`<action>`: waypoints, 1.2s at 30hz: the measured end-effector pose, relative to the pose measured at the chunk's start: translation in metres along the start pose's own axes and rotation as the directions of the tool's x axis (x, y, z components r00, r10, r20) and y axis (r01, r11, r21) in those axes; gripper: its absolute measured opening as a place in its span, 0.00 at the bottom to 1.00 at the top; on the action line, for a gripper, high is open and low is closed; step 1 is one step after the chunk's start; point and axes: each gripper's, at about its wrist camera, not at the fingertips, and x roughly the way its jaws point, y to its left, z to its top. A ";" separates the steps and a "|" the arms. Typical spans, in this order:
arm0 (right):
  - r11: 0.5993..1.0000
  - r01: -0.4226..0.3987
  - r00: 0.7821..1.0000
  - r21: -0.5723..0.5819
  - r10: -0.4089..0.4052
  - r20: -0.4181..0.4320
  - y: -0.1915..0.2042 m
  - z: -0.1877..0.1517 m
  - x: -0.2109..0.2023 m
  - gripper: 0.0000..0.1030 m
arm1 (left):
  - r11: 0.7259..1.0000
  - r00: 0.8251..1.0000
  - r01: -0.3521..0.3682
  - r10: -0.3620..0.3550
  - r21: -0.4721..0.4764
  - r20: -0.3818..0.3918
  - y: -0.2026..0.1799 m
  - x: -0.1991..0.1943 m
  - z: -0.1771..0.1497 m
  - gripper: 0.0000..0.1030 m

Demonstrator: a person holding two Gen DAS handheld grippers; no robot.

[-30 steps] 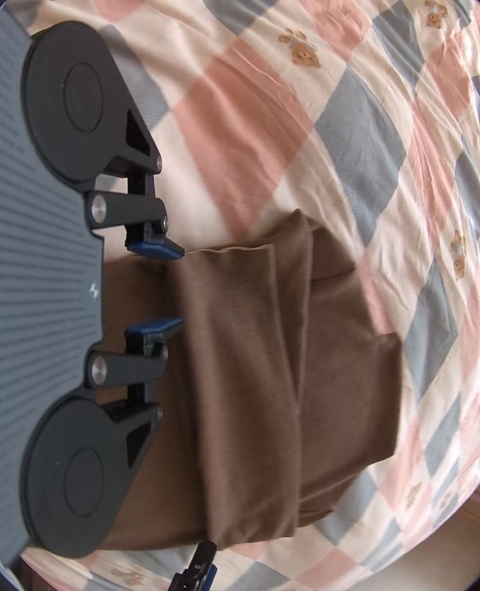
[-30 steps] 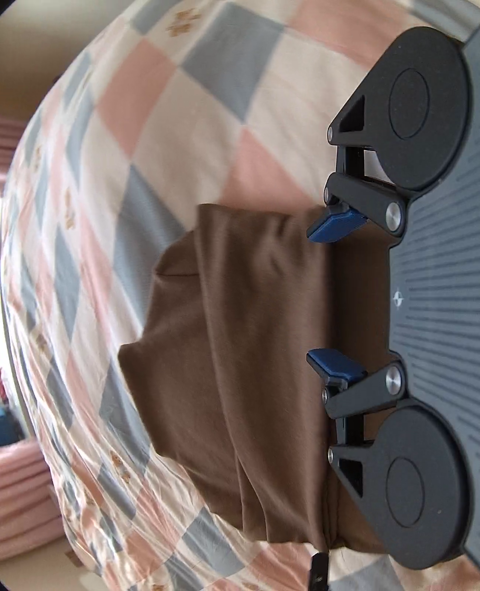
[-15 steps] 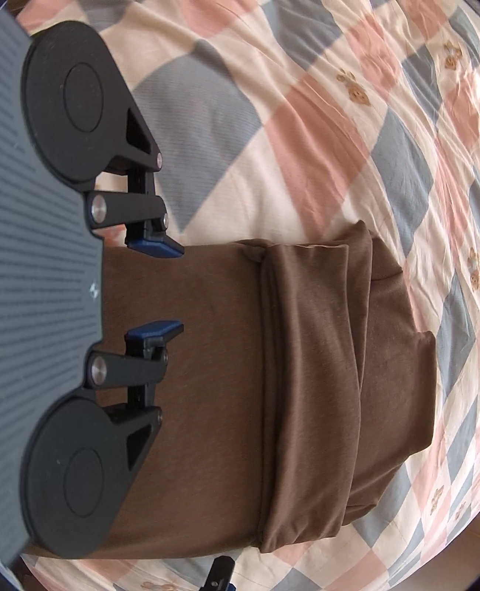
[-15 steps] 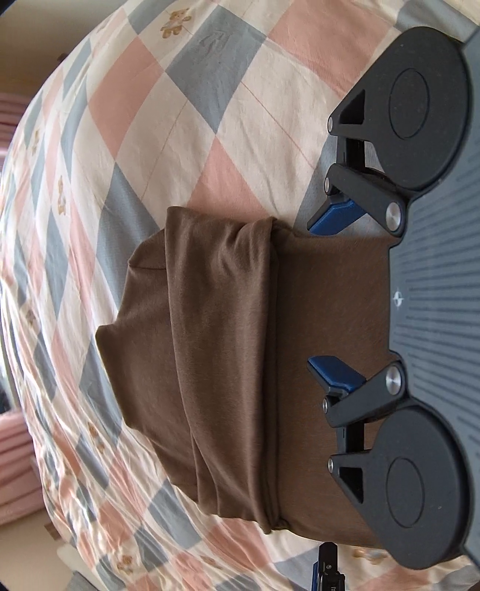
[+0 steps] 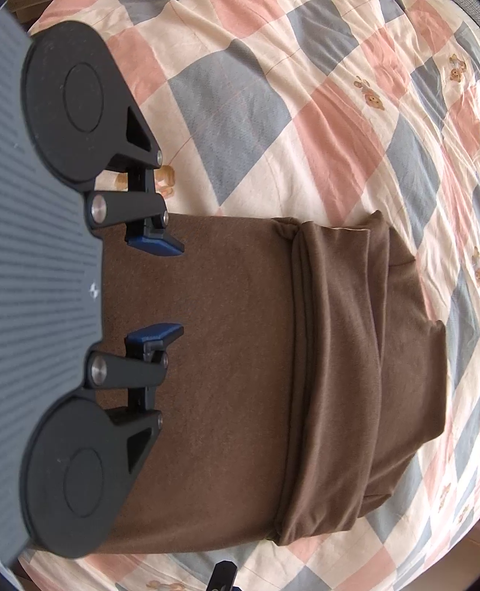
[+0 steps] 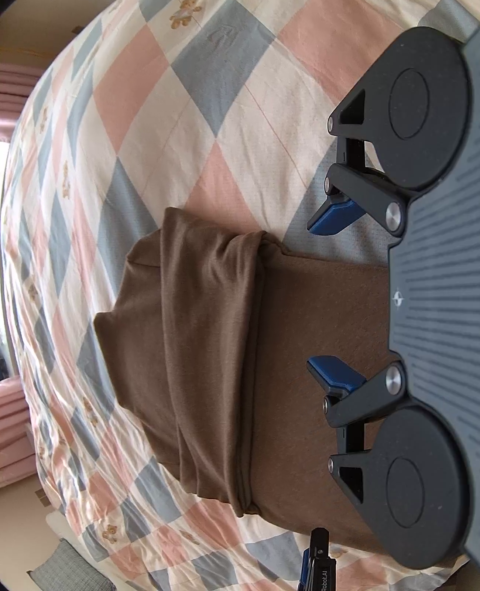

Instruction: Fold clothes

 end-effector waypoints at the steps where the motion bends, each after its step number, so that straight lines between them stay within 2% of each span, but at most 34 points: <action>1: 1.000 -0.004 1.000 -0.002 0.004 -0.003 -0.001 -0.001 0.002 0.72 | 1.000 1.000 0.005 -0.005 0.001 0.003 0.000 0.001 -0.001 0.34; 5: 1.000 -0.013 1.000 -0.013 0.013 -0.022 -0.003 -0.004 0.011 0.72 | 0.998 0.997 0.066 -0.066 -0.006 0.034 0.009 0.001 -0.004 0.33; 9: 0.999 -0.030 0.999 -0.031 0.029 -0.024 -0.010 0.003 0.017 0.70 | 0.994 0.989 0.106 -0.110 0.040 0.097 0.017 0.001 0.007 0.32; 11: 0.998 -0.047 0.999 -0.046 0.046 -0.009 -0.016 0.014 0.022 0.63 | 0.989 0.982 0.129 -0.137 0.071 0.130 0.022 0.003 0.021 0.32; 13: 0.995 -0.073 0.997 -0.067 0.074 0.004 -0.023 0.030 0.030 0.44 | 0.981 0.971 0.167 -0.182 0.102 0.155 0.029 0.010 0.042 0.32; 16: 0.991 -0.104 0.994 -0.085 0.106 0.017 -0.034 0.066 0.046 0.33 | 0.966 0.958 0.208 -0.232 0.152 0.169 0.036 0.030 0.089 0.32; 18: 0.986 -0.132 0.989 -0.106 0.139 0.058 -0.039 0.094 0.056 0.32 | 0.955 0.948 0.233 -0.265 0.183 0.176 0.038 0.042 0.127 0.32; 20: 0.980 -0.165 0.980 -0.109 0.175 0.091 -0.044 0.125 0.069 0.32 | 0.933 0.929 0.290 -0.328 0.212 0.171 0.039 0.054 0.167 0.35; 22: 0.971 -0.224 0.968 -0.082 0.231 0.094 -0.050 0.156 0.088 0.33 | 0.911 0.905 0.354 -0.391 0.213 0.166 0.040 0.067 0.203 0.44; 24: 0.960 -0.277 0.957 -0.045 0.280 0.079 -0.055 0.183 0.112 0.37 | 0.882 0.877 0.434 -0.461 0.186 0.138 0.042 0.086 0.234 0.45; 27: 0.946 -0.323 0.944 -0.018 0.323 0.060 -0.054 0.216 0.143 0.39 | 0.853 0.850 0.508 -0.519 0.119 0.093 0.043 0.119 0.272 0.45; 29: 0.937 -0.349 0.936 -0.011 0.349 0.043 -0.052 0.234 0.163 0.40 | 0.839 0.836 0.539 -0.544 0.077 0.073 0.045 0.140 0.289 0.46; 31: 0.926 -0.377 0.926 -0.001 0.377 0.019 -0.049 0.246 0.180 0.41 | 0.812 0.811 0.581 -0.583 0.051 0.043 0.046 0.158 0.301 0.56; 33: 0.920 -0.393 0.920 0.009 0.393 0.000 -0.047 0.254 0.195 0.41 | 0.796 0.796 0.604 -0.605 0.040 0.025 0.045 0.169 0.307 0.59; 35: 0.914 -0.406 0.913 0.022 0.406 -0.025 -0.046 0.260 0.210 0.41 | 0.779 0.779 0.626 -0.627 0.037 0.012 0.042 0.179 0.313 0.59; 36: 0.910 -0.413 0.910 0.029 0.414 -0.032 -0.046 0.260 0.215 0.41 | 0.776 0.777 0.629 -0.630 0.043 0.010 0.040 0.184 0.316 0.56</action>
